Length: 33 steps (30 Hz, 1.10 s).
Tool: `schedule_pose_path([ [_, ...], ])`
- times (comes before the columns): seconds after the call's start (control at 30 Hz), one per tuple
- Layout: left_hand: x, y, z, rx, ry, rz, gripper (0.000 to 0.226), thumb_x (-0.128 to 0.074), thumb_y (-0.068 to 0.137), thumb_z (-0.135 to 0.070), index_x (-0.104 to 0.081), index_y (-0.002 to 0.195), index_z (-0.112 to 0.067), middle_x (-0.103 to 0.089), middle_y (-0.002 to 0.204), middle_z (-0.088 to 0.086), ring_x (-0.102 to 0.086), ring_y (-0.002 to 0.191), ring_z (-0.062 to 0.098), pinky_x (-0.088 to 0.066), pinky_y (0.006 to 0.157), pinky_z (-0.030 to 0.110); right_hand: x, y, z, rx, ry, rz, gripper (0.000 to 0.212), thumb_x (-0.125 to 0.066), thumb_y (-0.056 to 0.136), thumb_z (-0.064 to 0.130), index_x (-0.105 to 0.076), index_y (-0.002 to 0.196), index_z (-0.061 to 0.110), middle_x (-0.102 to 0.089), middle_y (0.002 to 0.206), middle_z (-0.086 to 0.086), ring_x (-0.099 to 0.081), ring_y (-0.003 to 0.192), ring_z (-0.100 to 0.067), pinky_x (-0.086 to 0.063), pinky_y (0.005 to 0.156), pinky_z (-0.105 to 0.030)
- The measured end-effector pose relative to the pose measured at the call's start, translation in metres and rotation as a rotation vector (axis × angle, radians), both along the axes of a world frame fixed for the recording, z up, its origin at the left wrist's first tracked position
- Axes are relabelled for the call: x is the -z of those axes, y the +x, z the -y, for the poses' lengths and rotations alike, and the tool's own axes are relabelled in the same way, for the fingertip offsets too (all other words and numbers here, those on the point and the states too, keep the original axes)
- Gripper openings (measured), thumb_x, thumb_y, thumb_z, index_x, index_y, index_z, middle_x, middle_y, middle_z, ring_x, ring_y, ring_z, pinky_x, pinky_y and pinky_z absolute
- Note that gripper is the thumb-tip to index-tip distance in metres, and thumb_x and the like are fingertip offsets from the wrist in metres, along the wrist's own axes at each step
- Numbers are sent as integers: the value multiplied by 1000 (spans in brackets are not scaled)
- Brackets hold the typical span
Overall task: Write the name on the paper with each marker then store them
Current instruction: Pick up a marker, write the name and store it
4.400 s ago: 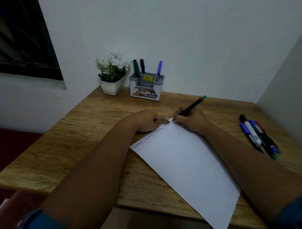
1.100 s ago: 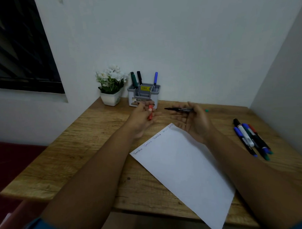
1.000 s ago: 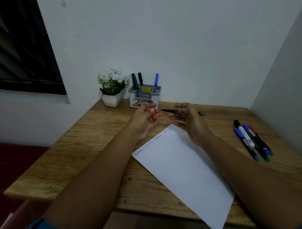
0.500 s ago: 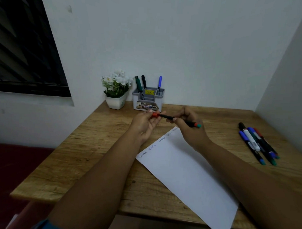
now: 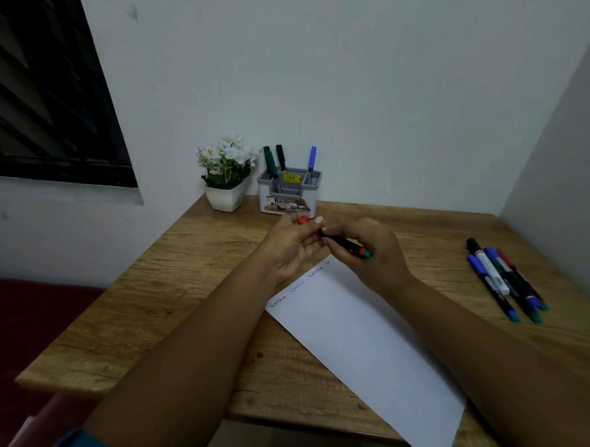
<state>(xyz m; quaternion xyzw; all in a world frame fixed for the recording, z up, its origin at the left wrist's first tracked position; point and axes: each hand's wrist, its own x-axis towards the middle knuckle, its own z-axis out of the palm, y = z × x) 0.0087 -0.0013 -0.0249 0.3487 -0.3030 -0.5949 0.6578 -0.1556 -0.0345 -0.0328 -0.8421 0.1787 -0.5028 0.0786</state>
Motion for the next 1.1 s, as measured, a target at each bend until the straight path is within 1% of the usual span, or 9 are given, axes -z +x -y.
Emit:
schedule_pose_path([
  [0.27, -2, -1, 4, 26, -61, -38, 56, -56, 91, 4, -29, 140, -2, -59, 107, 19, -73, 82, 19, -58, 67, 28, -1, 0, 5, 66, -245, -63, 16, -69, 89, 21, -74, 95, 8, -75, 93, 0, -65, 81, -14, -47, 75, -21],
  [0.4, 0, -1, 4, 92, -60, -7, 47, -56, 91, 2, -36, 133, -8, -59, 113, 16, -72, 86, 17, -58, 69, 31, 0, 2, 2, 92, -236, -63, 14, -72, 87, 19, -73, 93, 7, -74, 90, -3, -68, 78, -21, -54, 68, -37],
  [0.53, -3, 8, 5, 52, -123, 33, 40, -49, 94, 3, -40, 131, -7, -60, 122, 12, -67, 101, 22, -57, 86, 39, -6, 5, 0, -62, -29, -128, 40, -78, 81, 27, -70, 112, 4, -71, 105, -6, -67, 93, -20, -56, 76, -37],
  [0.63, -3, 14, 8, -111, -150, 118, 33, -50, 95, 2, -44, 126, -9, -58, 124, 12, -59, 116, 33, -54, 89, 41, -4, 6, -4, -165, 199, -219, 61, -61, 88, 45, -57, 134, 4, -62, 128, -8, -60, 115, -17, -54, 88, -26],
  [0.73, 0, 15, 5, -233, -206, 304, 33, -58, 92, -3, -48, 118, -20, -57, 129, 9, -57, 120, 32, -56, 83, 40, -9, 16, -3, -116, 333, -186, 38, -52, 100, 26, -59, 132, 8, -67, 119, -8, -65, 101, -17, -55, 85, -33],
  [0.8, 0, 17, 5, -326, -259, 431, 42, -61, 91, -5, -45, 125, -23, -59, 126, 4, -60, 116, 27, -58, 77, 37, -15, 27, 0, -42, 320, -225, 34, -60, 96, 14, -60, 129, 8, -70, 112, -7, -66, 87, -15, -55, 78, -22],
  [0.87, 2, 20, 6, -405, -296, 504, 53, -64, 89, -6, -40, 131, -26, -59, 124, -1, -62, 113, 22, -58, 78, 39, -21, 35, 6, 35, 291, -285, 36, -67, 90, 8, -59, 125, 10, -69, 109, -7, -63, 82, -11, -49, 68, -10],
  [1.0, 5, 27, 9, -508, -340, 675, 68, -65, 88, -4, -30, 144, -23, -59, 124, -1, -66, 105, 6, -57, 85, 36, -33, 54, 18, 177, 259, -529, 51, -66, 90, 15, -40, 134, 18, -67, 109, -11, -64, 87, -23, -55, 71, -36],
  [1.1, 6, 30, 13, -492, -351, 657, 62, -57, 95, -11, -26, 148, -19, -57, 131, 3, -63, 112, 12, -56, 89, 32, -42, 69, 31, 151, 296, -575, 75, -63, 89, 5, -22, 147, 29, -69, 102, -13, -63, 76, -21, -50, 59, -30],
])
